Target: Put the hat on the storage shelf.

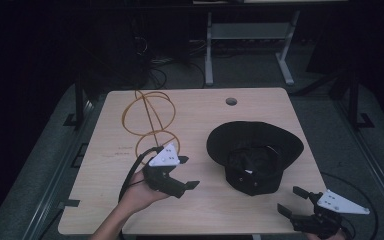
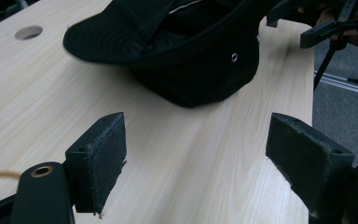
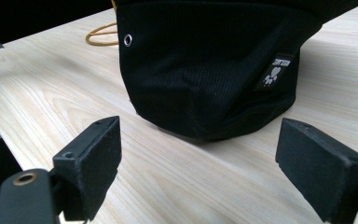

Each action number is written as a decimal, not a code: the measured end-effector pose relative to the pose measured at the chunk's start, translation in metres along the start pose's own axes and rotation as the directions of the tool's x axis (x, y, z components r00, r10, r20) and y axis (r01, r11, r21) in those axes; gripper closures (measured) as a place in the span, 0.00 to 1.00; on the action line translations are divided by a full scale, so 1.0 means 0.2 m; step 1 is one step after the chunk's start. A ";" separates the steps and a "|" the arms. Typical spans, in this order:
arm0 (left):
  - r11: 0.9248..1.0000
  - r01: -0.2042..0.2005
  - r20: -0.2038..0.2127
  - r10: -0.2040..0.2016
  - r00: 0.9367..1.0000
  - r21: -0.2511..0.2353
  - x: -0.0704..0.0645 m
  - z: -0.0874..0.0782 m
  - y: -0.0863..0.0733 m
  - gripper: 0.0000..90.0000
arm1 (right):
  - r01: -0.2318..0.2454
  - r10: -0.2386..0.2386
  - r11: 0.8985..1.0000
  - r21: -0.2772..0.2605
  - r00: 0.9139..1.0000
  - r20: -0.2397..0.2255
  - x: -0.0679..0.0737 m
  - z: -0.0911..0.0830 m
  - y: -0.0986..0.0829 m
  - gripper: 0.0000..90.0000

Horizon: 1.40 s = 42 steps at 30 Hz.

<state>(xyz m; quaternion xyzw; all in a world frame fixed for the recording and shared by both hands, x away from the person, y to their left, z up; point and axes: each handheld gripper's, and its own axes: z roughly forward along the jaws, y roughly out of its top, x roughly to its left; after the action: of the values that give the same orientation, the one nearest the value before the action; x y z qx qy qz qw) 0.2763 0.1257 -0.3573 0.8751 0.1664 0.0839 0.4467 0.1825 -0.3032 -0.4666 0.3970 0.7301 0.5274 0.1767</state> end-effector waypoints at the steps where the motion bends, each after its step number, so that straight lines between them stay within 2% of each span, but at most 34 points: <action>1: 1.000 -0.006 0.001 0.006 1.000 0.002 0.00 0.01 0.02 0.22 | 0.000 0.000 1.000 0.001 1.000 -0.001 0.00 0.00 0.00 0.15; 5: 1.000 -0.028 0.013 0.028 1.000 0.012 0.00 0.05 0.09 0.22 | 0.002 -0.002 1.000 0.002 1.000 -0.003 0.00 0.00 0.00 0.15; 8: 0.999 -0.034 0.022 0.034 0.999 0.013 0.00 0.07 0.11 0.22 | 0.001 -0.001 1.000 0.000 1.000 -0.005 0.00 0.00 0.00 0.15; 15: 0.996 -0.083 0.045 0.081 0.996 0.036 -0.02 0.16 0.19 0.24 | 0.003 -0.003 1.000 0.006 1.000 -0.015 0.00 0.00 0.00 0.15; 17: 0.995 -0.092 0.055 0.090 0.994 0.044 -0.02 0.19 0.22 0.25 | 0.002 -0.001 1.000 0.005 1.000 -0.016 0.00 0.00 0.00 0.15; 20: 0.995 -0.089 0.091 0.085 0.992 0.047 -0.02 0.23 0.25 0.24 | -0.006 0.006 1.000 -0.002 1.000 -0.015 -0.01 0.00 0.00 0.15; 26: 0.988 -0.126 0.090 0.119 0.989 0.085 -0.02 0.31 0.28 0.25 | -0.006 0.005 1.000 -0.007 1.000 -0.024 0.00 0.00 0.00 0.15; 31: 0.981 -0.146 0.084 0.136 0.987 0.129 0.00 0.38 0.29 0.38 | -0.014 0.014 1.000 -0.014 1.000 -0.024 -0.01 0.00 0.00 0.15; 32: 0.977 -0.152 0.084 0.140 0.987 0.152 0.02 0.40 0.28 0.46 | -0.013 0.013 1.000 -0.016 1.000 -0.026 0.00 0.01 0.00 0.15; 34: 0.975 -0.153 0.079 0.142 0.987 0.159 0.02 0.41 0.27 0.49 | -0.012 0.012 1.000 -0.016 1.000 -0.026 0.00 0.01 0.00 0.15; 35: 0.975 -0.151 0.079 0.140 0.987 0.162 0.03 0.41 0.26 0.56 | -0.008 0.008 1.000 -0.016 1.000 -0.027 0.00 0.01 0.00 0.15; 36: 0.974 -0.154 0.080 0.142 0.987 0.166 0.03 0.42 0.26 0.59 | -0.010 0.010 1.000 -0.015 1.000 -0.027 0.00 0.02 0.00 0.15; 37: 0.972 -0.159 0.084 0.147 0.986 0.173 0.04 0.42 0.25 0.59 | -0.010 0.010 1.000 -0.015 1.000 -0.027 0.00 0.02 0.00 0.15; 39: 0.974 -0.155 0.080 0.144 0.986 0.162 0.03 0.42 0.24 0.64 | -0.010 0.009 1.000 -0.018 1.000 -0.026 0.00 0.02 0.00 0.15; 40: 0.971 -0.169 0.084 0.157 0.984 0.167 0.03 0.42 0.24 0.67 | -0.009 0.008 1.000 -0.019 1.000 -0.023 0.00 0.02 0.00 0.15; 42: 0.973 -0.167 0.086 0.155 0.984 0.161 0.02 0.41 0.24 0.72 | -0.010 0.009 1.000 -0.023 1.000 -0.018 0.01 0.02 0.00 0.15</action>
<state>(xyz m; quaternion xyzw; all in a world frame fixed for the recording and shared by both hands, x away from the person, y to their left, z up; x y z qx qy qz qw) 0.3156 0.0389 -0.3672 0.9227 0.0850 0.0737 0.3688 0.1845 -0.3001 -0.4674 0.3936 0.7236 0.5402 0.1720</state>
